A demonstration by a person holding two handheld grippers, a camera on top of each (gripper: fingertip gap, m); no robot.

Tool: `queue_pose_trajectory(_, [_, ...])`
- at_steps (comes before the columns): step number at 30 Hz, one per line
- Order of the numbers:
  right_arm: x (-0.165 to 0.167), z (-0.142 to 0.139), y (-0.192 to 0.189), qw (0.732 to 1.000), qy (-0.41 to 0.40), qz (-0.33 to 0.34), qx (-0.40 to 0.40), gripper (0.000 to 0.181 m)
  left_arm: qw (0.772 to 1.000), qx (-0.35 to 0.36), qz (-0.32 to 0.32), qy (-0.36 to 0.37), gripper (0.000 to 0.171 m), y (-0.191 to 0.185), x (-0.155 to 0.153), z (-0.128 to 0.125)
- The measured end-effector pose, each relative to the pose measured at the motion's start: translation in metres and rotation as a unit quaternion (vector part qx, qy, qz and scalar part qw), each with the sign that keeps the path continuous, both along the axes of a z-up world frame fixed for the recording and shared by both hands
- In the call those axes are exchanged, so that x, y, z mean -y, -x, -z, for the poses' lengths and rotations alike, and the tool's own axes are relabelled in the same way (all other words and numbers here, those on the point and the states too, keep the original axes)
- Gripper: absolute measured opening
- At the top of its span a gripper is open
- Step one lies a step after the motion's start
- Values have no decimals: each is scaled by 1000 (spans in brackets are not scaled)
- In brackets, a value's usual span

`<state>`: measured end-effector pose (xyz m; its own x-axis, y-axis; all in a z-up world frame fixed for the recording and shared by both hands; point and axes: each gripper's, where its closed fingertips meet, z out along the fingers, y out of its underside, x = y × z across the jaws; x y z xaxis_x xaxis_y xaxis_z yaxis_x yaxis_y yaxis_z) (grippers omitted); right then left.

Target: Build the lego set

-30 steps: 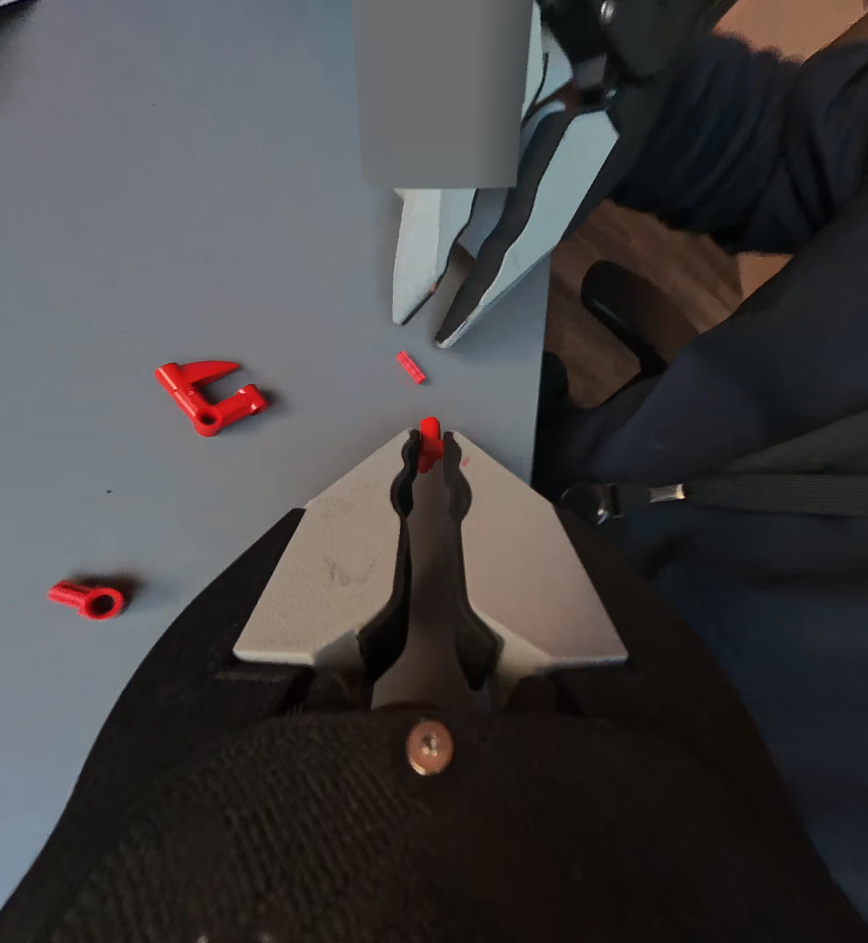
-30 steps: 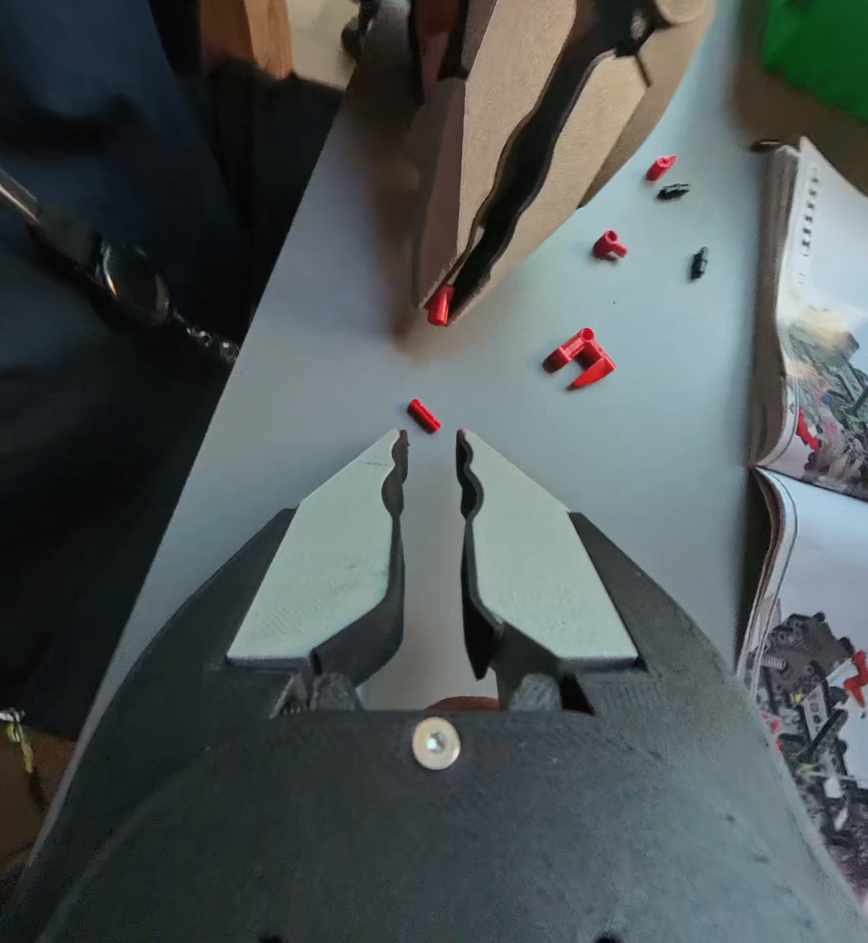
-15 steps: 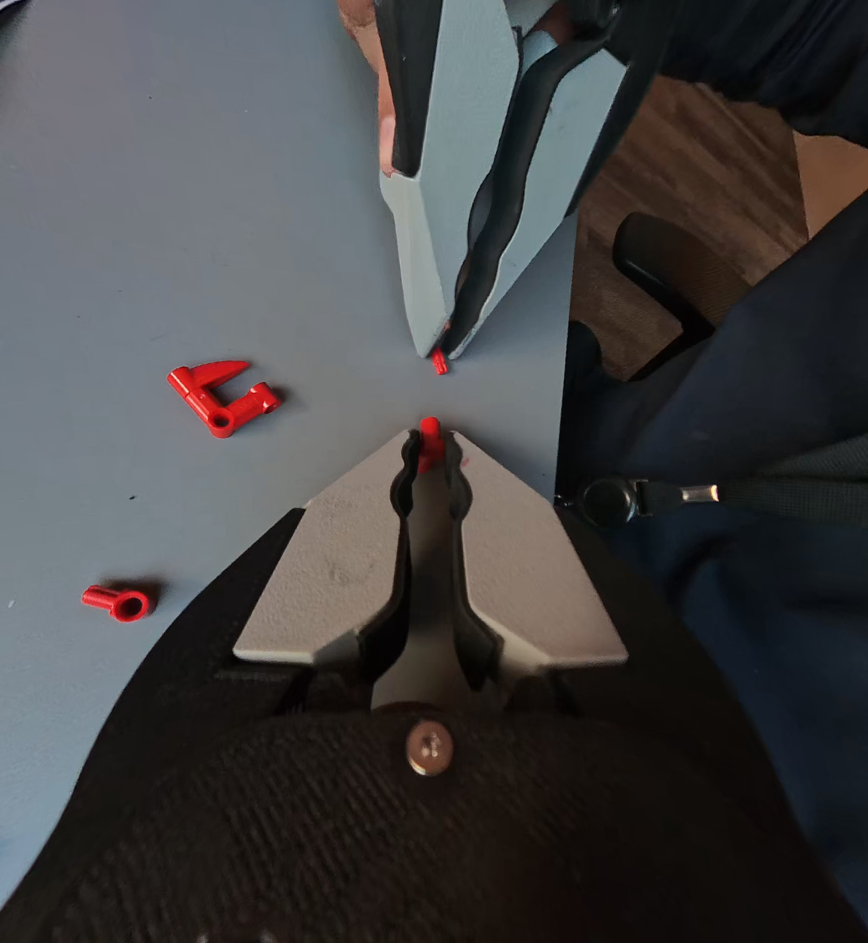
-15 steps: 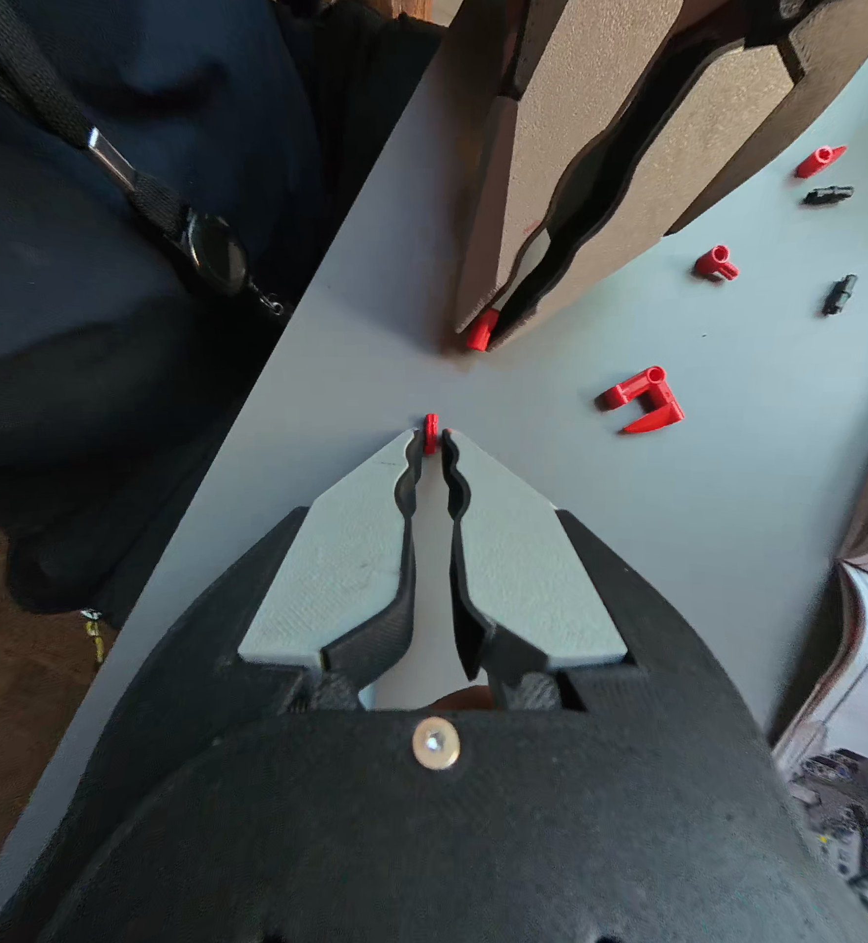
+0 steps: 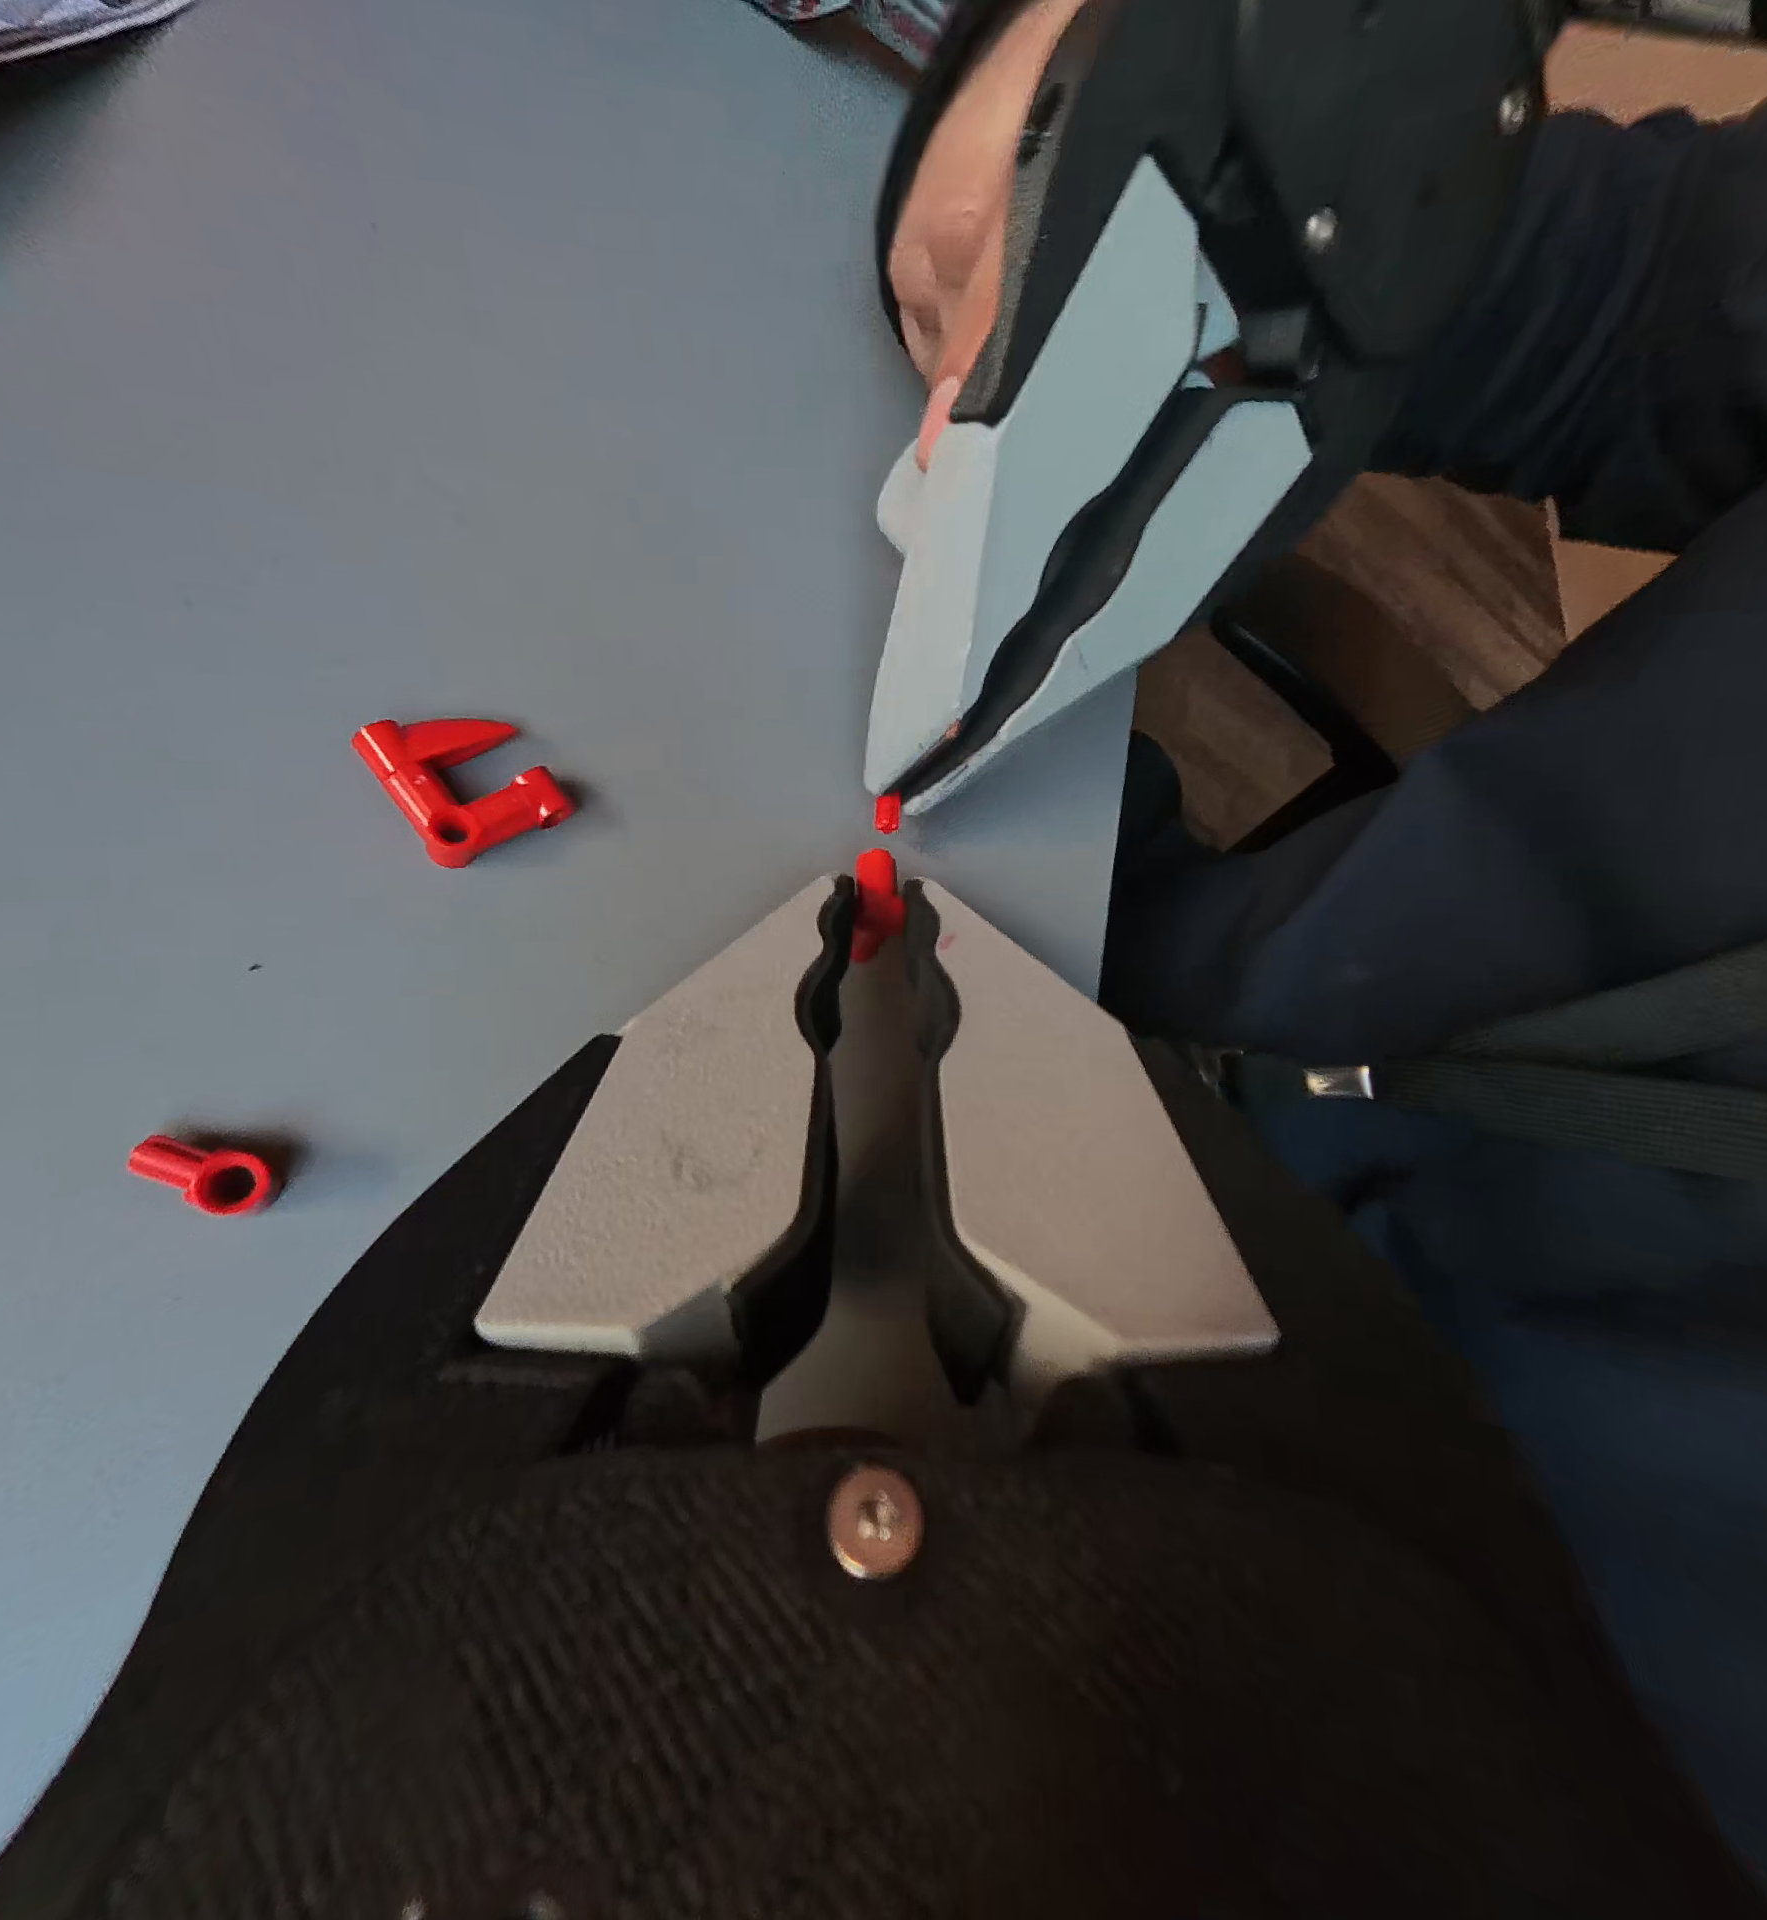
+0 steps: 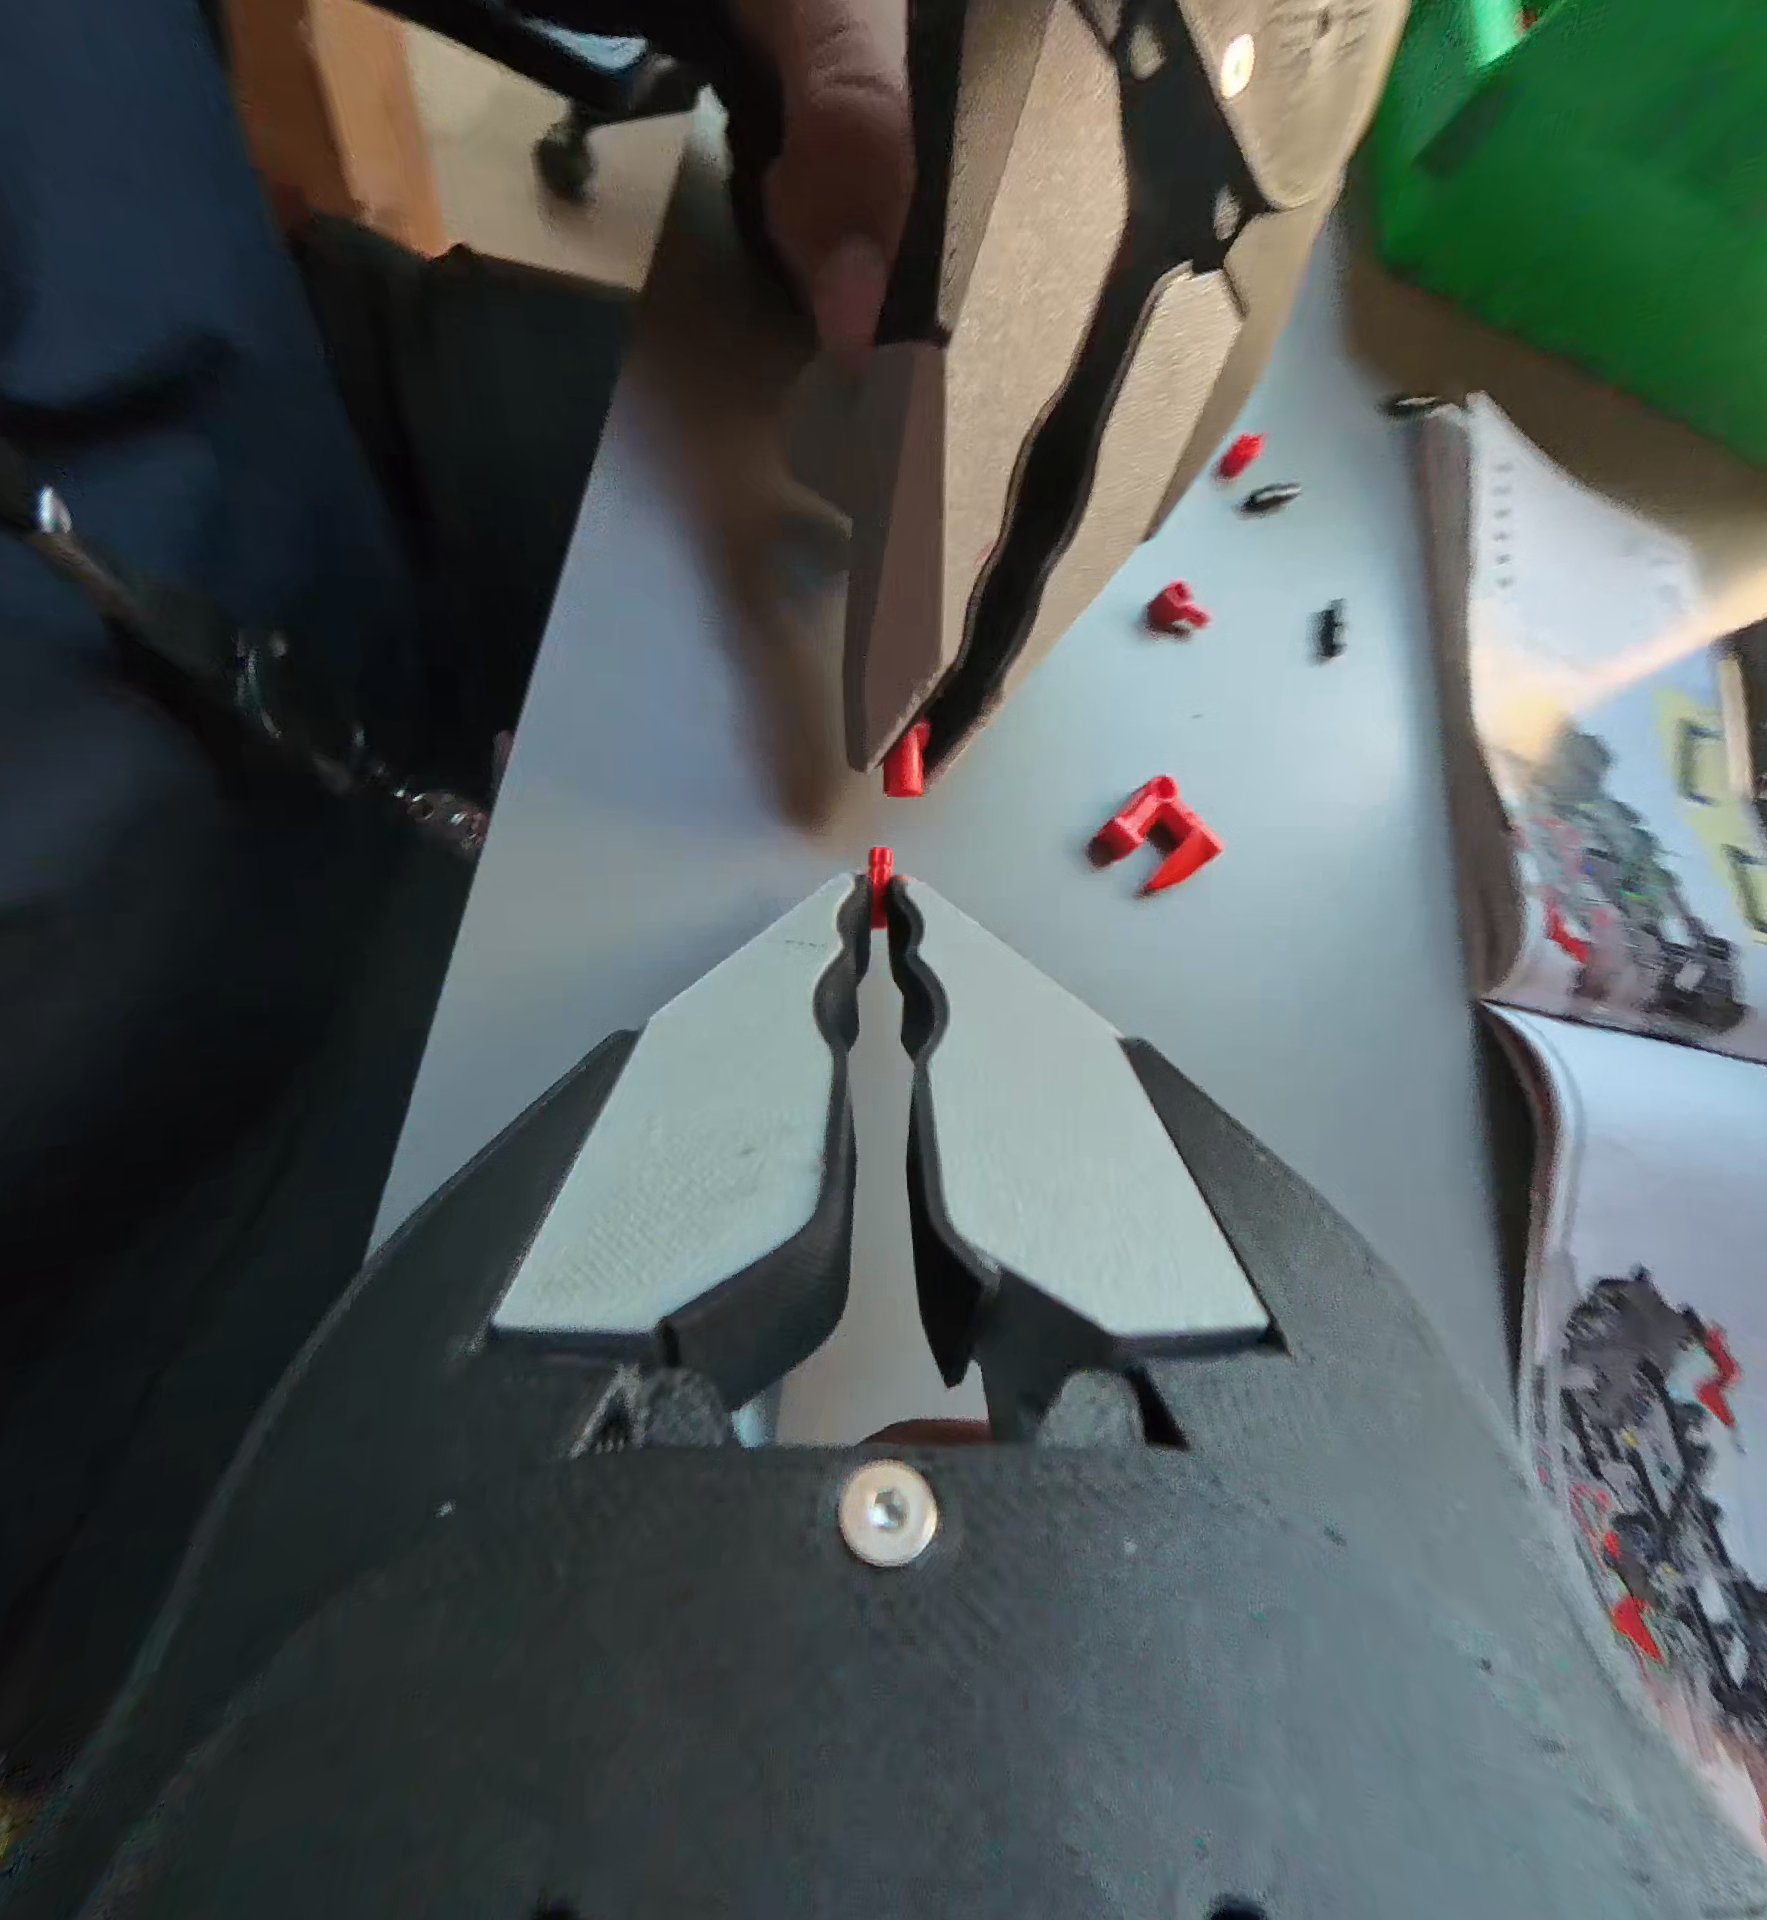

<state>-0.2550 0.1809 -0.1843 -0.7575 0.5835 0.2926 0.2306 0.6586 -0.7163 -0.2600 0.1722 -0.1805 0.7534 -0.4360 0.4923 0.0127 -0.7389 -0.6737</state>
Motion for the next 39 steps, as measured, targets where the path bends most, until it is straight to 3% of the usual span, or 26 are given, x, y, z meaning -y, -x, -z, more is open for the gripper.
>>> queue_pose_trajectory(5, [-5,-7,7,995,-35,51,-81,0,1000,-14,-13,-3,6,0,-1,2])
queue_pose_trajectory(12, [-3,-10,7,987,-69,54,-134,0,999,21,-40,-2,6,2,-8,-3])
queue_pose_trajectory(18, [-4,-5,9,991,-56,55,-109,0,999,8,-36,9,6,1,-8,1])
queue_pose_trajectory(21, [-11,9,12,994,-68,59,-57,0,999,-6,-37,23,6,2,-9,7])
queue_pose_trajectory(32, [-5,2,2,999,9,51,-4,5,999,-13,-46,21,6,13,-6,8])
queue_pose_trajectory(33, [-5,3,2,999,10,53,2,12,999,-14,-46,20,6,13,-6,8])
queue_pose_trajectory(35, [-7,6,1,999,6,49,11,0,999,-17,-42,18,6,13,-5,8])
queue_pose_trajectory(38, [-6,9,0,999,-17,37,4,0,999,-22,-34,17,6,10,-4,8])
queue_pose_trajectory(39, [-5,8,0,999,-14,39,4,8,999,-22,-31,17,6,9,-4,8])
